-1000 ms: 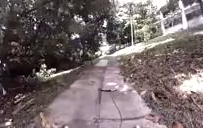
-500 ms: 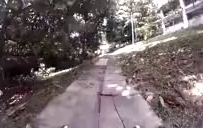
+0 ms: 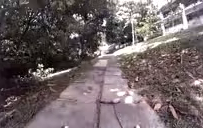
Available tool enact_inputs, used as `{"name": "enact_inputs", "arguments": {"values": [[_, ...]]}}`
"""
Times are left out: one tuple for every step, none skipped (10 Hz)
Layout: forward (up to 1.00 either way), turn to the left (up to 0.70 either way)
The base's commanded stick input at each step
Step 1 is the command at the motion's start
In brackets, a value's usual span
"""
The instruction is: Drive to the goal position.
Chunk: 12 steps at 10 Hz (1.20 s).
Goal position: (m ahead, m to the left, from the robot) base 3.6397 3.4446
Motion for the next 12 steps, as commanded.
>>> {"name": "enact_inputs", "arguments": {"values": [[0.45,0.0],[0.45,0.0],[0.45,0.0],[0.45,0.0],[0.45,0.0],[0.45,0.0],[0.45,0.0],[0.45,0.0],[0.45,0.0],[0.45,0.0],[0.45,0.0],[0.45,0.0]]}}
